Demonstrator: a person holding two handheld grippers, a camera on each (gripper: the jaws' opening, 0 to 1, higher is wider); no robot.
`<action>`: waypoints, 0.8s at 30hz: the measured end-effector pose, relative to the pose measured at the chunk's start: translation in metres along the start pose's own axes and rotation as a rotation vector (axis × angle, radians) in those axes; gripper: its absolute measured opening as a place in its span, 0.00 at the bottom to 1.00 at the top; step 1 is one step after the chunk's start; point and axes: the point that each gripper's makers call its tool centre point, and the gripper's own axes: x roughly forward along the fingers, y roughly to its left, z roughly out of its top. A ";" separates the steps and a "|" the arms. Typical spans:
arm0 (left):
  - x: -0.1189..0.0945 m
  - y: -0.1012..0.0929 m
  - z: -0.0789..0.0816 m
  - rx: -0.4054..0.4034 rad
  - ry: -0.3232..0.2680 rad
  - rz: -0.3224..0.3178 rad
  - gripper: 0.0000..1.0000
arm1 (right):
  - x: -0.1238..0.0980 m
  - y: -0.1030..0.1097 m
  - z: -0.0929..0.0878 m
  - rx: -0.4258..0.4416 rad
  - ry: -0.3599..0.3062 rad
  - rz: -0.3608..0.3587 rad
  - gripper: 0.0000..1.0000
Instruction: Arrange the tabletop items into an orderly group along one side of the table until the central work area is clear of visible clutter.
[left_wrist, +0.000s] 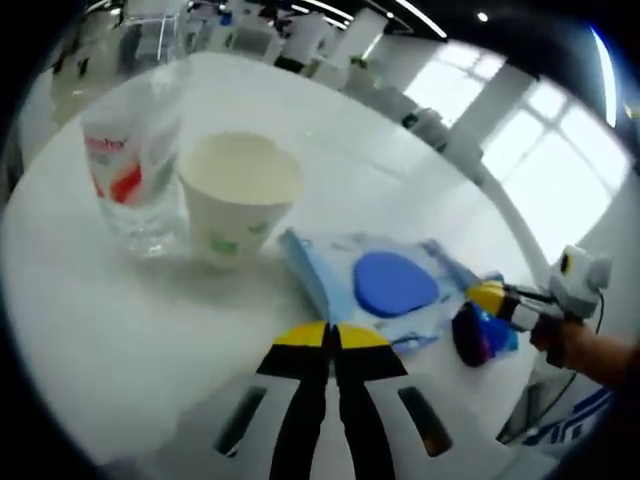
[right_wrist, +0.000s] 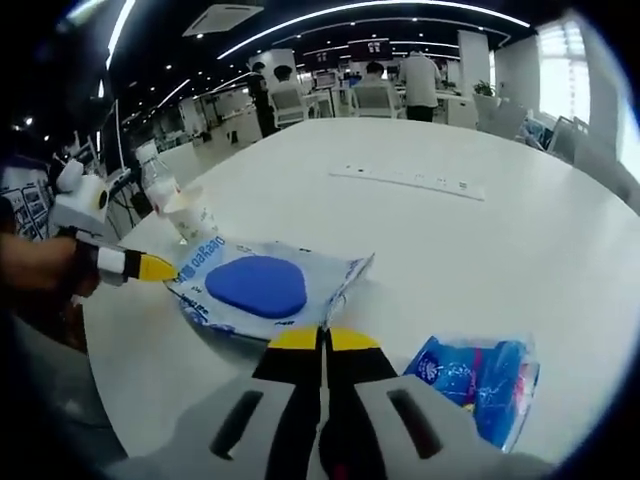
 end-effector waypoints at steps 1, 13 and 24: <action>0.001 0.001 0.001 0.001 -0.001 0.003 0.00 | 0.001 0.000 0.000 0.001 0.000 0.001 0.00; 0.016 0.016 0.014 -0.010 -0.017 0.058 0.00 | 0.017 0.003 -0.009 0.038 0.028 0.013 0.00; 0.023 0.024 0.017 -0.032 -0.028 0.069 0.00 | 0.030 0.004 -0.018 0.050 0.073 0.013 0.01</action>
